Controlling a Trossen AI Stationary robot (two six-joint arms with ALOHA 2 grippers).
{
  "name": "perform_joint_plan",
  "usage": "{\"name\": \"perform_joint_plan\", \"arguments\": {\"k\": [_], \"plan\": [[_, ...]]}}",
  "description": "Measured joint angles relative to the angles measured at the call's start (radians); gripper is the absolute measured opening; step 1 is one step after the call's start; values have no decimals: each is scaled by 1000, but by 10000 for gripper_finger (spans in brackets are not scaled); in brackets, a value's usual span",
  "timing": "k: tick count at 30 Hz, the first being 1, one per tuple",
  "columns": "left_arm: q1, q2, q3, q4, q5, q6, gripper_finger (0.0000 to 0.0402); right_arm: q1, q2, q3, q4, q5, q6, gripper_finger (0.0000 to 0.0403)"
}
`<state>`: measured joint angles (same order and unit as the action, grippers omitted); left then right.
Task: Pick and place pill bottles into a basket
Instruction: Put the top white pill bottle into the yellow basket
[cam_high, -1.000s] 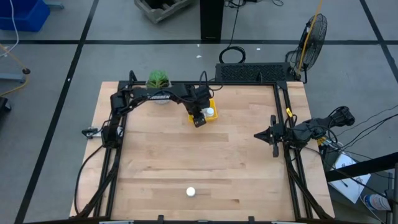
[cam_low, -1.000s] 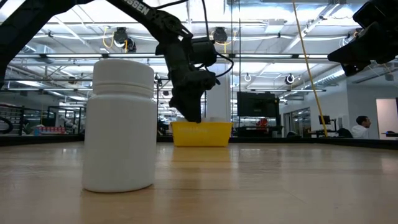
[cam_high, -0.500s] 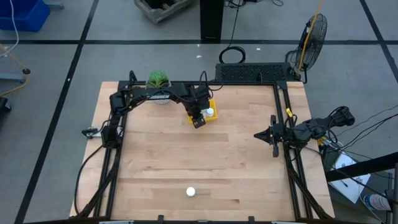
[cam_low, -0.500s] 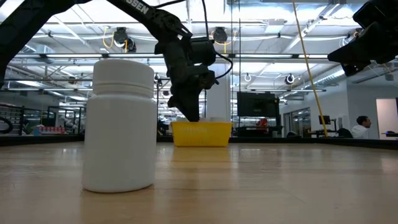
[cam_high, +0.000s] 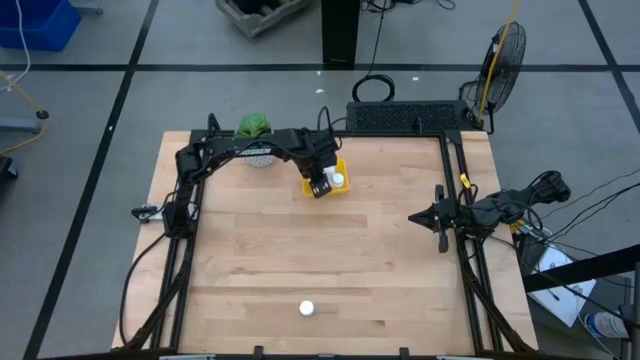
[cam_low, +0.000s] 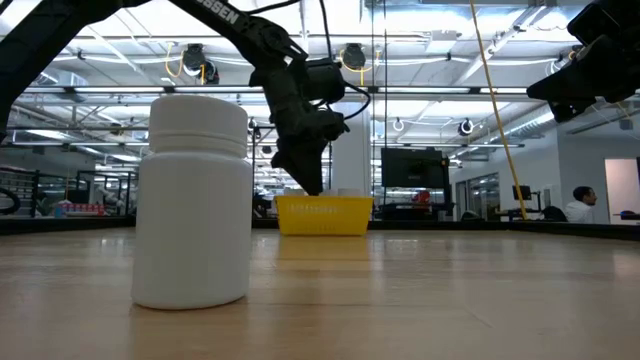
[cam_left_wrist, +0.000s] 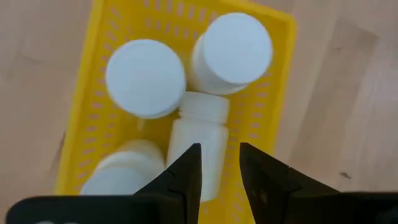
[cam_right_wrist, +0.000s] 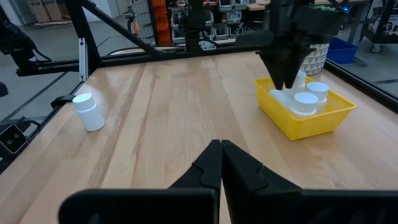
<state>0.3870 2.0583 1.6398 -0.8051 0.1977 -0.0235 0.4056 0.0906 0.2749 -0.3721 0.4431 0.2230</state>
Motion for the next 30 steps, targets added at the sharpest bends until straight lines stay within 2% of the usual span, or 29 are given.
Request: {"name": "perform_joint_plan", "arguments": {"k": [4, 9, 12, 23, 30], "plan": [[-9, 0, -2, 0, 24, 27, 113, 0, 0, 0, 0, 0, 0, 0], [-26, 0, -2, 36, -14, 64, 113, 0, 0, 0, 0, 0, 0, 0], [-29, 0, -2, 56, 3, 64, 113, 0, 0, 0, 0, 0, 0, 0], [-26, 62, -2, 3, 28, 65, 113, 0, 0, 0, 0, 0, 0, 0], [-24, 64, -2, 37, -9, 102, 113, 0, 0, 0, 0, -1, 0, 0]]}}
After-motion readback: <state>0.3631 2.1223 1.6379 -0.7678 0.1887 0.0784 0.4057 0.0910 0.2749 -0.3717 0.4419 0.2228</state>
